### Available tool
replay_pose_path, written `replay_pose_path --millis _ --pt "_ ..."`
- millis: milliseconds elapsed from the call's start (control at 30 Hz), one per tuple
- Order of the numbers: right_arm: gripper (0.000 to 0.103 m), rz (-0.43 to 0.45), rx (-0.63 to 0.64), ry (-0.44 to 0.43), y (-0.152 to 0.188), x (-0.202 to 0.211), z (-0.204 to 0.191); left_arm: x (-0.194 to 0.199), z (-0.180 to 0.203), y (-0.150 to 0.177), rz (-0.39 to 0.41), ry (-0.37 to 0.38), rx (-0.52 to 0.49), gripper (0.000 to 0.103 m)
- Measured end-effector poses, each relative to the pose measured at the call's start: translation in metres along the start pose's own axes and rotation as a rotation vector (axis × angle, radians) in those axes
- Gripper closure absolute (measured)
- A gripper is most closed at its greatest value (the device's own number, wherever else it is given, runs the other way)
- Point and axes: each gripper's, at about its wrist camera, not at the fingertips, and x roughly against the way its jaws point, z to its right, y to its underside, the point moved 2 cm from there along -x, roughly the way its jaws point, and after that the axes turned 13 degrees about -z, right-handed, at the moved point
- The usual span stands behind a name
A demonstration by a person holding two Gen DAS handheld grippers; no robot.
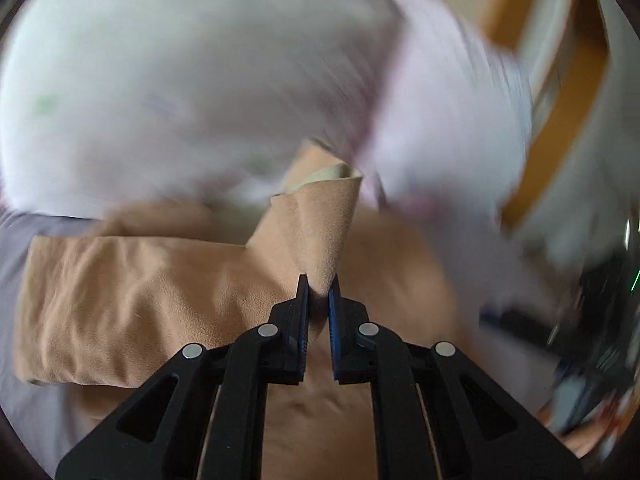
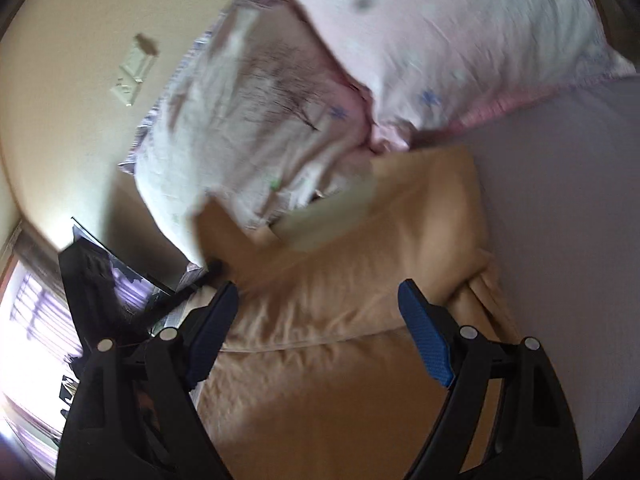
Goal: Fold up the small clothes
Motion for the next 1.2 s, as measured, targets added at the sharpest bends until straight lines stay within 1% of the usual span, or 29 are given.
replay_pose_path --millis 33,67,100,133,167,200,233,267,300,367,400,433,467,500,533,567,633,700,767,800,833,900,933,1000,1033,1067,1100,1133,1200 --pt "0.021 -0.024 -0.035 -0.008 -0.004 -0.005 0.010 -0.027 0.027 0.011 -0.080 -0.035 -0.092 0.095" --pt "0.021 -0.040 -0.058 -0.019 -0.006 -0.008 0.017 -0.046 0.050 0.027 -0.132 -0.096 -0.182 0.095" --pt "0.021 -0.055 -0.078 -0.028 -0.008 -0.010 0.022 -0.050 0.060 0.036 -0.139 -0.142 -0.229 0.095" --pt "0.022 -0.077 -0.088 -0.027 -0.009 -0.014 0.026 -0.050 0.072 0.051 -0.116 -0.223 -0.310 0.092" --pt "0.025 -0.094 -0.085 -0.025 -0.011 -0.019 0.028 -0.042 0.082 0.066 -0.076 -0.270 -0.394 0.085" --pt "0.027 -0.111 -0.076 -0.018 -0.012 -0.023 0.028 -0.033 0.087 0.077 -0.054 -0.281 -0.436 0.078" --pt "0.031 -0.134 -0.062 0.003 -0.013 -0.031 0.027 -0.021 0.088 0.086 -0.035 -0.281 -0.455 0.057" --pt "0.033 -0.151 -0.051 0.014 -0.014 -0.037 0.025 -0.010 0.087 0.093 -0.020 -0.272 -0.462 0.039" --pt "0.035 -0.171 -0.040 0.025 -0.013 -0.045 0.022 0.007 0.083 0.107 0.004 -0.259 -0.467 0.035" --pt "0.044 -0.212 -0.030 0.060 -0.014 -0.060 0.022 0.028 0.070 0.128 -0.001 -0.255 -0.456 0.034" --pt "0.046 -0.230 -0.029 0.073 -0.013 -0.066 0.022 0.032 0.060 0.126 -0.012 -0.254 -0.445 0.034" --pt "0.049 -0.248 -0.027 0.087 -0.012 -0.073 0.023 0.039 0.049 0.138 -0.033 -0.254 -0.419 0.034" --pt "0.056 -0.255 -0.023 0.098 -0.011 -0.077 0.023 0.044 0.037 0.149 -0.058 -0.253 -0.387 0.034" --pt "0.060 -0.254 -0.014 0.107 -0.011 -0.081 0.022 0.045 0.028 0.152 -0.075 -0.252 -0.358 0.034" --pt "0.073 -0.257 -0.001 0.119 -0.010 -0.084 0.020 0.049 0.014 0.160 -0.096 -0.246 -0.308 0.034" --pt "0.089 -0.264 0.009 0.119 -0.009 -0.087 0.019 0.051 0.003 0.166 -0.112 -0.239 -0.264 0.034" --pt "0.099 -0.291 0.047 0.118 -0.004 -0.095 0.013 0.052 -0.015 0.174 -0.132 -0.231 -0.197 0.034" --pt "0.100 -0.271 0.120 0.173 0.001 -0.095 0.001 0.048 -0.032 0.175 -0.143 -0.224 -0.144 0.034" --pt "0.100 -0.205 0.177 0.232 -0.005 -0.084 -0.013 0.051 -0.041 0.180 -0.132 -0.198 -0.110 0.034" --pt "0.100 -0.157 0.181 0.244 -0.012 -0.075 -0.017 0.051 -0.043 0.180 -0.132 -0.195 -0.104 0.034" --pt "0.100 -0.083 0.172 0.264 -0.022 -0.060 -0.020 0.050 -0.043 0.179 -0.132 -0.194 -0.101 0.034" --pt "0.100 0.040 0.158 0.352 -0.037 -0.039 -0.017 0.051 -0.043 0.181 -0.129 -0.195 -0.100 0.033" --pt "0.100 0.066 0.143 0.407 -0.044 -0.035 -0.011 0.051 -0.042 0.183 -0.127 -0.196 -0.104 0.030" --pt "0.095 0.006 0.109 0.469 -0.052 -0.042 0.004 0.049 -0.040 0.184 -0.124 -0.203 -0.113 0.028" --pt "0.089 0.009 0.085 0.505 -0.053 -0.041 0.009 0.049 -0.039 0.184 -0.123 -0.207 -0.114 0.028" --pt "0.081 0.043 0.075 0.523 -0.051 -0.037 0.009 0.046 -0.041 0.182 -0.122 -0.206 -0.113 0.027" --pt "0.074 0.082 0.087 0.496 -0.048 -0.031 0.006 0.047 -0.041 0.183 -0.120 -0.201 -0.109 0.027" --pt "0.060 0.092 0.102 0.451 -0.044 -0.028 0.003 0.047 -0.042 0.182 -0.119 -0.195 -0.105 0.026" --pt "0.058 0.074 0.131 0.384 -0.040 -0.027 -0.002 0.044 -0.042 0.179 -0.121 -0.191 -0.103 0.024"
